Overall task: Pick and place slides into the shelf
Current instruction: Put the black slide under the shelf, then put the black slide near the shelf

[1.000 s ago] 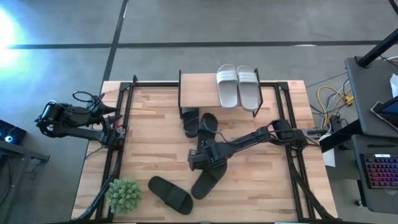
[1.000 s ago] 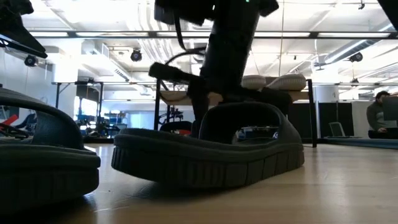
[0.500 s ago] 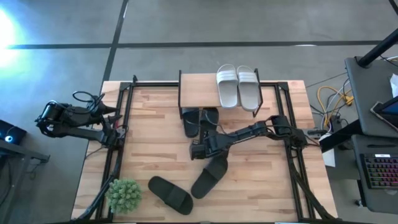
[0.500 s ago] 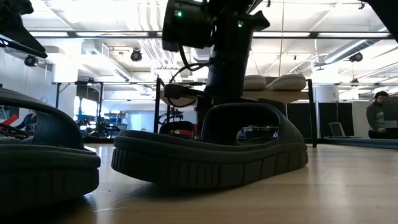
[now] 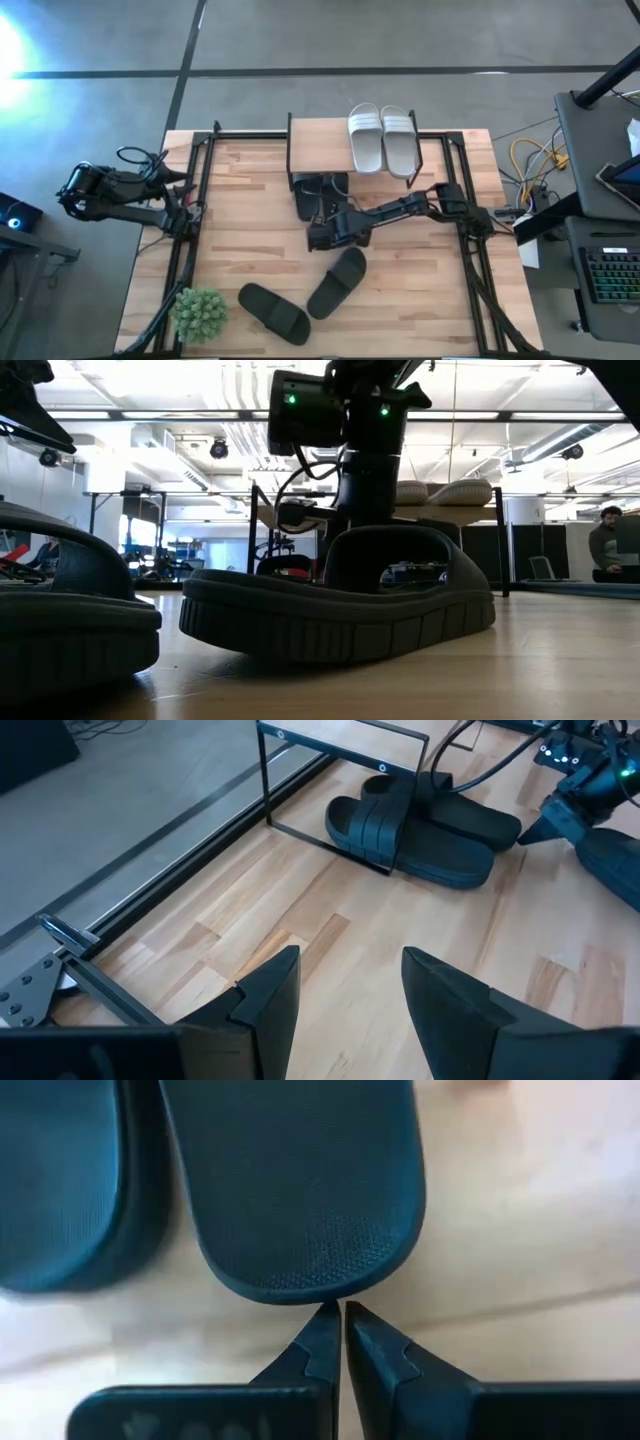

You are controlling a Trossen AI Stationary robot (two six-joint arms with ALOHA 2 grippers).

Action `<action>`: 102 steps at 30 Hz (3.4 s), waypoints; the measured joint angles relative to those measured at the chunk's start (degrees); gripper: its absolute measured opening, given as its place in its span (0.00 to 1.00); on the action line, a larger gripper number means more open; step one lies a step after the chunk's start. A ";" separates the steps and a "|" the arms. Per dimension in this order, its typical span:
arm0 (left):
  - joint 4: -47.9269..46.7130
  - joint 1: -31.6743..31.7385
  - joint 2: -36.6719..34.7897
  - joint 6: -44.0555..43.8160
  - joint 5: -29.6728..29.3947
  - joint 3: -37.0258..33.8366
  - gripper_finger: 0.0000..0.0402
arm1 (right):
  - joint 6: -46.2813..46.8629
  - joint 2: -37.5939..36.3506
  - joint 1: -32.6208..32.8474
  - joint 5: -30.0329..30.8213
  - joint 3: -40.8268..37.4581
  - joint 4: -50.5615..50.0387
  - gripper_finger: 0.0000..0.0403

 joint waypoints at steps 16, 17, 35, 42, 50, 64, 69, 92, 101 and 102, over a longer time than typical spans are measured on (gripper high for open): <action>0.00 -0.01 0.00 0.04 -0.92 0.00 0.40 | -7.99 0.00 -0.78 -4.13 0.06 9.76 0.03; 0.00 0.00 0.00 0.04 -0.92 0.00 0.40 | -8.00 0.00 -0.34 -5.37 0.07 9.80 0.03; -0.01 0.00 0.00 0.15 -0.92 0.00 0.40 | 1.88 -5.25 15.02 10.06 3.44 7.73 0.06; 0.02 0.00 0.00 3.69 -0.92 -0.06 0.40 | -16.61 -4.41 16.45 2.96 13.29 8.97 0.24; 0.11 0.00 0.00 4.48 -1.03 -0.55 0.40 | -22.06 0.24 16.91 -7.48 22.02 -5.63 0.46; 0.07 -0.01 0.00 4.44 -1.10 -0.92 0.40 | -34.22 12.97 20.40 -8.17 40.56 -29.84 0.46; 0.09 -0.01 0.00 4.44 -1.12 -0.96 0.40 | -37.98 15.35 20.21 -8.13 40.57 -31.58 0.46; 0.09 -0.01 0.00 4.37 -1.12 -1.03 0.40 | -38.20 15.93 17.31 -3.46 34.69 -36.08 0.39; 0.09 -0.01 0.00 4.39 -1.12 -1.07 0.40 | -36.54 15.68 16.27 -5.32 32.40 -36.26 0.05; 0.09 -0.01 0.00 4.39 -1.12 -1.07 0.40 | -37.58 15.67 16.27 -5.68 32.39 -36.16 0.04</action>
